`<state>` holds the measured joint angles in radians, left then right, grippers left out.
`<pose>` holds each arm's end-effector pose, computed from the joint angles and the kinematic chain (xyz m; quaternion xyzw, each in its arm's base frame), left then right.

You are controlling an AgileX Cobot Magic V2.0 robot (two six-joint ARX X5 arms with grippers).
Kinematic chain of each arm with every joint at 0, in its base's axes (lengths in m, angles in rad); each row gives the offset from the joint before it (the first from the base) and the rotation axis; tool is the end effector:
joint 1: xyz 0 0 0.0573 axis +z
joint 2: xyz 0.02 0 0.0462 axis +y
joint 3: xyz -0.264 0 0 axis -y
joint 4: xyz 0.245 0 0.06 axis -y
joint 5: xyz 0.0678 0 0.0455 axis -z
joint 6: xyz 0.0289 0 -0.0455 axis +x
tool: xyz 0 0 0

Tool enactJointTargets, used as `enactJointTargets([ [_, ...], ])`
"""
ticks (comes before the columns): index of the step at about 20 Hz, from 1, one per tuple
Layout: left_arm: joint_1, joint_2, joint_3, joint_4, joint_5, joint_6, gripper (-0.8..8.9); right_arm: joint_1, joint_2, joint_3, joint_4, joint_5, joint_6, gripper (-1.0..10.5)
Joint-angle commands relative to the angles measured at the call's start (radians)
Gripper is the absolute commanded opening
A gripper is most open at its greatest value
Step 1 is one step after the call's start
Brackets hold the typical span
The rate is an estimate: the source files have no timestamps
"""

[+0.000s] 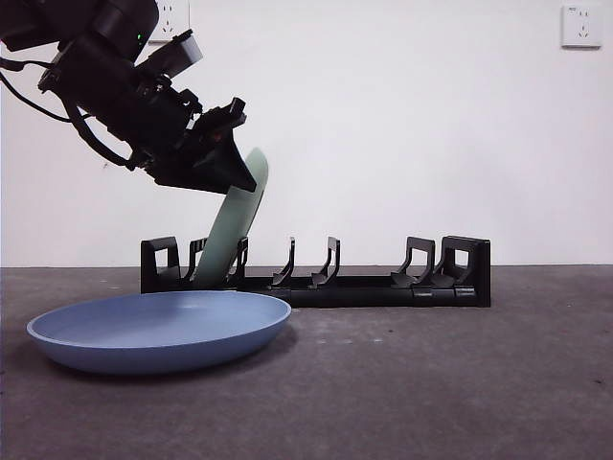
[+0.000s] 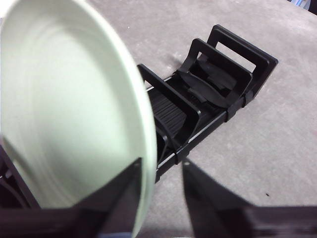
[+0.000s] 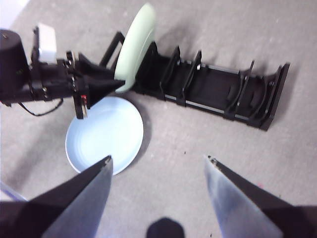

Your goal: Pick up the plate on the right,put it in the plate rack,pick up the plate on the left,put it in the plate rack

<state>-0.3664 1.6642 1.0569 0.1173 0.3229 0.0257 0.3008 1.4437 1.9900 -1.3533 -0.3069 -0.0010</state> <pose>0.3366 -0.1390 0.2310 0.0170 0.2383 -0.3309 0.9129 0.2177 0.0767 0.4751 0.0008 0.3925 0.2754 0.8776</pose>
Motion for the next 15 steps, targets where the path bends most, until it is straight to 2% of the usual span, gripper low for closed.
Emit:
enactJointTargets([
  [1,-0.008,0.000,-0.002,0.002,0.010,-0.006,1.68,0.001,0.001,-0.019,-0.020,0.000,-0.011,3.2],
  [4,-0.008,-0.037,-0.002,-0.017,0.040,-0.011,1.68,0.001,0.001,-0.022,-0.013,0.000,-0.011,3.2],
  [9,-0.004,-0.206,-0.002,-0.146,0.040,0.009,1.68,0.001,0.008,-0.023,0.008,-0.001,-0.010,3.2],
  [12,-0.005,-0.349,-0.002,-0.255,0.040,0.015,1.69,0.001,0.029,-0.024,0.008,-0.007,-0.010,3.2],
  [15,-0.006,-0.508,-0.002,-0.420,0.043,0.085,2.03,0.021,0.075,-0.024,0.020,-0.017,-0.007,3.2],
])
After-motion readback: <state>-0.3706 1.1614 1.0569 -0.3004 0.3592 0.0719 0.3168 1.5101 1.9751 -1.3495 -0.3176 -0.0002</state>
